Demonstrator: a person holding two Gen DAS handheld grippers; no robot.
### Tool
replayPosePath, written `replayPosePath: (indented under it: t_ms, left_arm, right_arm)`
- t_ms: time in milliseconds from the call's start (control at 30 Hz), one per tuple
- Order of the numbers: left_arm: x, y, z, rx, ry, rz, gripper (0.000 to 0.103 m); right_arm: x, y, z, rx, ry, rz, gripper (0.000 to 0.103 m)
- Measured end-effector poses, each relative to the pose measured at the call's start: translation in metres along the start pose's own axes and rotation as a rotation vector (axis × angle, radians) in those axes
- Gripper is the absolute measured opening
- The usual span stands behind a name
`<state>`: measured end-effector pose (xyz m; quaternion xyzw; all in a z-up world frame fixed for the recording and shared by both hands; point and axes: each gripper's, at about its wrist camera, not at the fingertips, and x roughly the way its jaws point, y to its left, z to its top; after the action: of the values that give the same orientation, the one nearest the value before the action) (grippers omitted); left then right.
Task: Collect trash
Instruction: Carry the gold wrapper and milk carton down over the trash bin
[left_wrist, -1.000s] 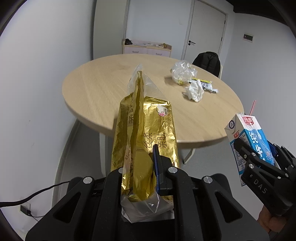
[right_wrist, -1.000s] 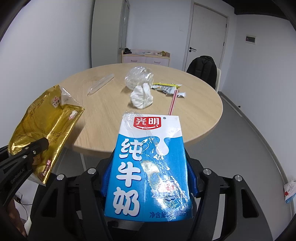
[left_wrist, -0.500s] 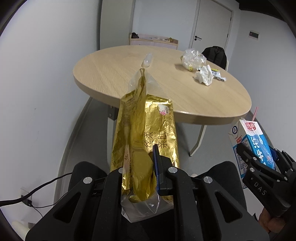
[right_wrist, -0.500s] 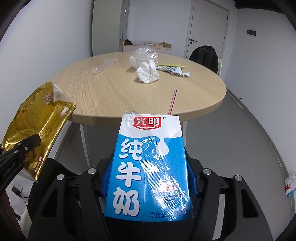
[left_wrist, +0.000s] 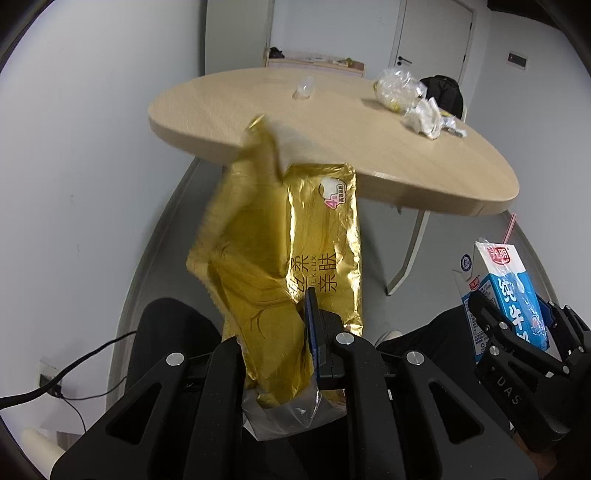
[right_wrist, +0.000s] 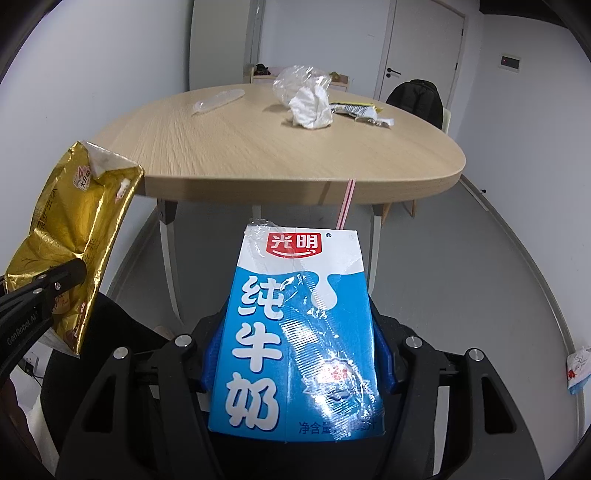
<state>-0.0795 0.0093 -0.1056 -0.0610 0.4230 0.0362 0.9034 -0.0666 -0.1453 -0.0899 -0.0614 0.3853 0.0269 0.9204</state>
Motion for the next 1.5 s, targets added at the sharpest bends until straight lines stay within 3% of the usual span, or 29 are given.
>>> replayPosePath:
  t_ms: [467,833,1033,1500]
  left_arm:
    - [0.068,0.01,-0.021,-0.015,0.098,0.015,0.01]
    - [0.132,0.019,-0.03,-0.029,0.108,0.011,0.01]
    - [0.167,0.019,-0.025,-0.048,0.144,-0.006,0.01]
    - [0.225,0.01,-0.012,0.003,0.153,0.046,0.01]
  right_arm:
    - [0.058,0.006,-0.014,-0.002,0.051,-0.001,0.06]
    - [0.123,0.011,-0.03,0.033,0.091,0.027,0.06]
    - [0.155,0.015,-0.029,0.036,0.131,0.03,0.06]
    - [0.217,0.027,-0.019,0.029,0.216,-0.007,0.06]
